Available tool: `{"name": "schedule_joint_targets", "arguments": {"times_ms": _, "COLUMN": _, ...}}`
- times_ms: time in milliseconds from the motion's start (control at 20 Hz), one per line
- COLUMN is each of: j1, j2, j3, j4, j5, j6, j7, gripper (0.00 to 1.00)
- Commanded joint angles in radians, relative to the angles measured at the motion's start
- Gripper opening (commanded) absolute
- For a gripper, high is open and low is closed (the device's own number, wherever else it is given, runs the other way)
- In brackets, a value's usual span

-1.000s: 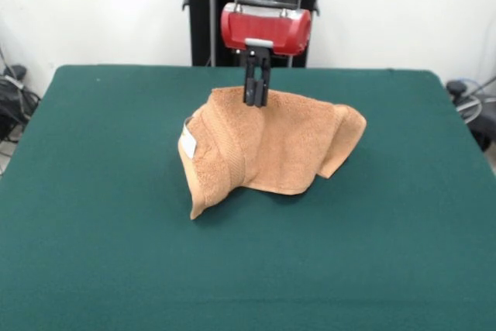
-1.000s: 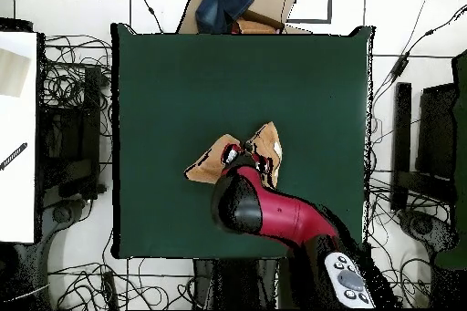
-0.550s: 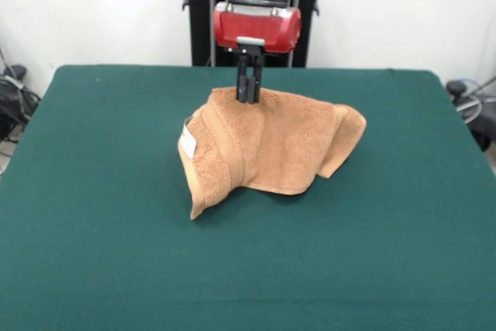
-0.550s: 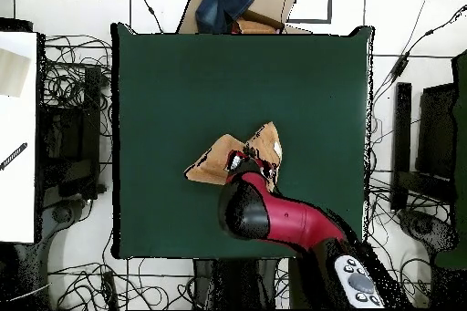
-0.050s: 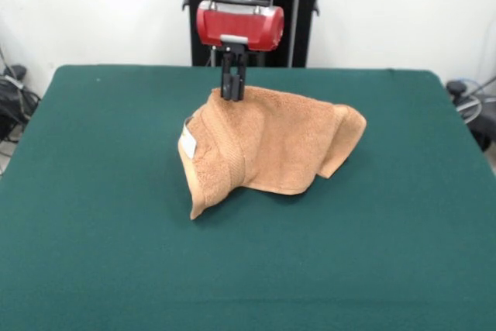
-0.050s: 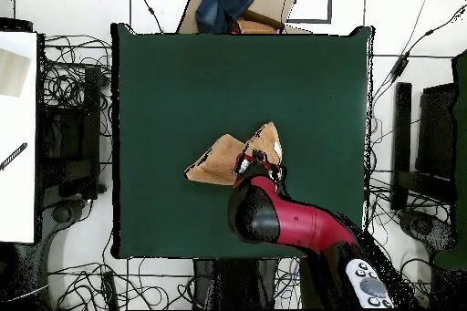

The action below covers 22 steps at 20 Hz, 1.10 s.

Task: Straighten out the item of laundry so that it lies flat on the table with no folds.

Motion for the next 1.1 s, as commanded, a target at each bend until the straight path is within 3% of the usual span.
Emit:
{"name": "schedule_joint_targets", "arguments": {"times_ms": 50, "j1": -0.036, "j2": 0.000, "j3": 0.118, "j4": 0.088, "j5": -0.073, "j6": 0.055, "j7": 0.104, "gripper": 0.00}}
{"name": "schedule_joint_targets", "arguments": {"times_ms": 400, "j1": 0.018, "j2": -0.023, "j3": 0.077, "j4": 0.068, "j5": -0.049, "j6": 0.069, "j7": 0.122, "gripper": 0.00}}
{"name": "schedule_joint_targets", "arguments": {"times_ms": 600, "j1": 0.037, "j2": -0.059, "j3": 0.123, "j4": 0.012, "j5": 0.001, "j6": 0.178, "j7": 0.101, "gripper": 0.00}}
{"name": "schedule_joint_targets", "arguments": {"times_ms": 950, "j1": 0.204, "j2": -0.083, "j3": 0.038, "j4": -0.142, "j5": 0.126, "j6": 0.323, "j7": 0.148, "gripper": 0.00}}
{"name": "schedule_joint_targets", "arguments": {"times_ms": 1100, "j1": 0.197, "j2": -0.064, "j3": 0.064, "j4": -0.164, "j5": 0.130, "j6": 0.263, "j7": 0.151, "gripper": 0.00}}
